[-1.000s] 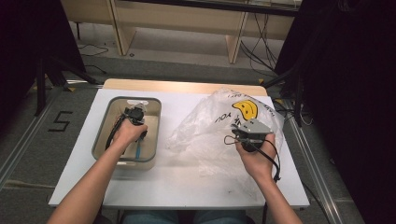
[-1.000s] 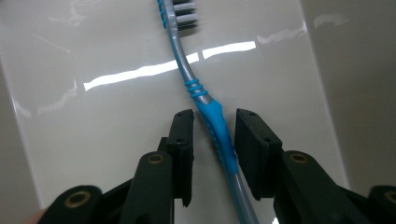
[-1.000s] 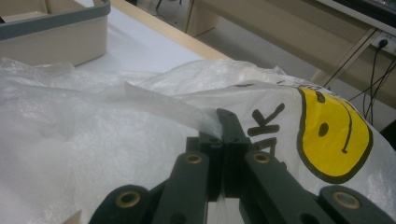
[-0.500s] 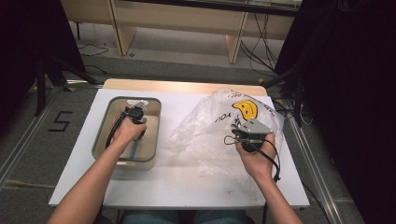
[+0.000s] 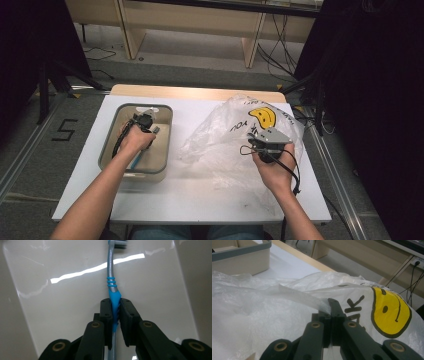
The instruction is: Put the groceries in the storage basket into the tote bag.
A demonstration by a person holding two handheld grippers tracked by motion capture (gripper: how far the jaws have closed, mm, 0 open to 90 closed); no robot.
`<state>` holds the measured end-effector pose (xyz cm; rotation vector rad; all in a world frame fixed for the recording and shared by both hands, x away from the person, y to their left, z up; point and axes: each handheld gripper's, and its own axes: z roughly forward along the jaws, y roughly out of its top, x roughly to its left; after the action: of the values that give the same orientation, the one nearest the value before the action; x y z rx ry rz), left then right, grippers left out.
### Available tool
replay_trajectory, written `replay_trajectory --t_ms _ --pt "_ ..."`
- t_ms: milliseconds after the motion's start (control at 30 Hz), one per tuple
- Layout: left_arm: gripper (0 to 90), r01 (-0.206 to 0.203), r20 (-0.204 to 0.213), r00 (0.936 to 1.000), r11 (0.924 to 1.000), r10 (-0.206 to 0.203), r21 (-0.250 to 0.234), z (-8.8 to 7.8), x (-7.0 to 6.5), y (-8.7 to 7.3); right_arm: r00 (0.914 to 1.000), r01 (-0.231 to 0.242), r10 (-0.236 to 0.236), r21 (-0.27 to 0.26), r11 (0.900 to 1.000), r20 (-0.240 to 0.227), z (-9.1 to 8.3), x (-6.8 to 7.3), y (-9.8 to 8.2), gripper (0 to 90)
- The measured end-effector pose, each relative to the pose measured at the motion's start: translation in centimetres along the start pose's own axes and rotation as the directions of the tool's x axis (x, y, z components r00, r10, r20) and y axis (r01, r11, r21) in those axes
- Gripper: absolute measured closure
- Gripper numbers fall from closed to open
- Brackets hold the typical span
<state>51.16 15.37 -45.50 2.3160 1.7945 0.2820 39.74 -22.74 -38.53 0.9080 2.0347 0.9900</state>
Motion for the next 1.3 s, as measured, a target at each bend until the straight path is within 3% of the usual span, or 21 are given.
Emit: replay_trajectory --t_ms 533,833,1067,1300 --pt "81.1 -0.013 0.006 0.9999 0.9999 0.013 0.001 -0.1 0.1 0.0 1.0 -0.003 0.003 0.0 1.0 0.001 0.0 0.0 0.0 90.0" --pt "81.2 -0.005 0.007 1.0 0.9961 0.006 -0.088 -1.0 0.2 -0.3 1.0 -0.004 0.004 0.002 1.0 0.001 0.0 0.0 -0.1 90.0" --pt "81.2 -0.003 0.018 0.9998 0.9864 0.006 -0.165 -2.0 0.2 -0.6 1.0 -0.005 0.005 0.002 1.0 0.001 0.1 0.0 -0.1 90.0" --pt "81.2 -0.015 0.031 0.9993 0.9666 0.024 -0.256 -3.4 0.6 -1.2 1.0 -0.008 0.008 0.001 1.0 0.001 0.0 -0.1 -0.1 90.0"
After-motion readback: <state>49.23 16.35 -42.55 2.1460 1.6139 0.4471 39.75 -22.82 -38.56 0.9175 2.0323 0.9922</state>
